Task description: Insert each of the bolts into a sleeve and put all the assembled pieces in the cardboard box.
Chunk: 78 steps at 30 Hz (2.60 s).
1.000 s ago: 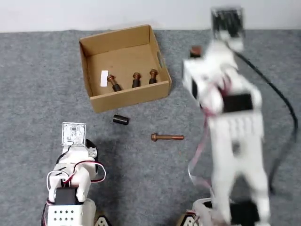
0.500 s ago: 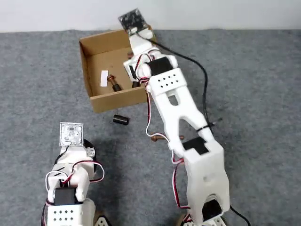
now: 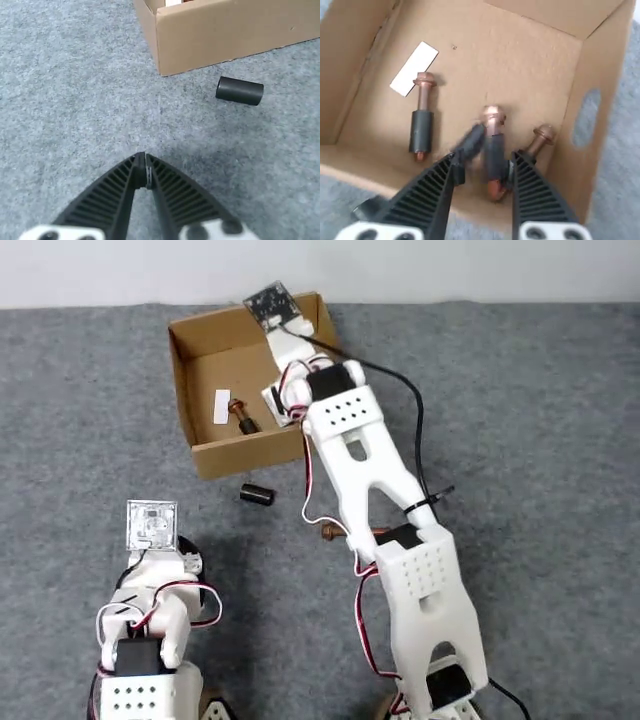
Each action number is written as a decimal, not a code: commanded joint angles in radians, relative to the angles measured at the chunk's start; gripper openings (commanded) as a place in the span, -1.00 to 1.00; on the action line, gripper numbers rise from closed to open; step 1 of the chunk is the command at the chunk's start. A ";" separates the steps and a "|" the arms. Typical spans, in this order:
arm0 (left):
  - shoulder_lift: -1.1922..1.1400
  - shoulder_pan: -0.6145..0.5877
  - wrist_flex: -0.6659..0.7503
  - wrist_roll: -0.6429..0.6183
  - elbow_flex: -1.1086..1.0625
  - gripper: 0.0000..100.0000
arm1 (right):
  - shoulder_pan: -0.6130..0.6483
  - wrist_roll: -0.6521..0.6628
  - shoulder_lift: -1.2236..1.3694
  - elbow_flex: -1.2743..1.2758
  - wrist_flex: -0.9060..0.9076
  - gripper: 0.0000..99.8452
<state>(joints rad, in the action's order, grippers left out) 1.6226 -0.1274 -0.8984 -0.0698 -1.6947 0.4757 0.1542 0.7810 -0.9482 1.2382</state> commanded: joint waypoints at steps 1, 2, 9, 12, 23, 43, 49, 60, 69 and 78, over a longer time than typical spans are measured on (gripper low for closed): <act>0.000 -0.028 0.020 0.011 0.005 -0.99 | 0.013 0.005 -0.025 -0.199 0.140 -0.73; 0.000 -0.048 0.020 0.011 0.005 -0.99 | 0.019 0.005 -0.027 -0.244 0.176 -0.73; 0.000 -0.123 0.020 0.117 0.005 -0.99 | 0.108 0.005 -0.019 -0.410 0.522 -0.73; 0.002 -0.135 0.020 0.153 0.005 -0.99 | 0.147 0.003 -0.021 -0.367 0.555 -0.73; 0.002 -0.135 0.021 0.157 0.005 -0.99 | 0.239 0.104 0.107 -0.192 0.535 -0.73; 0.002 -0.130 0.023 0.157 0.005 -0.99 | 0.243 0.170 0.397 -0.497 0.507 -0.73; 0.002 -0.130 0.023 0.157 0.005 -0.99 | 0.245 0.262 0.407 -0.508 0.484 -0.73; 0.002 -0.130 0.021 0.157 0.005 -0.99 | 0.260 0.258 0.407 -0.341 0.446 -0.74; 0.002 -0.130 0.025 0.157 0.005 -0.99 | 0.239 0.253 0.378 -0.390 0.443 -0.98; 0.002 -0.126 0.029 0.157 0.005 -0.98 | 0.228 0.028 0.213 -0.594 0.561 -0.98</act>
<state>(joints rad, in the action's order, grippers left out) 1.6210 -0.2562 -0.8984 0.0744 -1.6947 0.7181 0.2417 1.1523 -1.4730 1.7538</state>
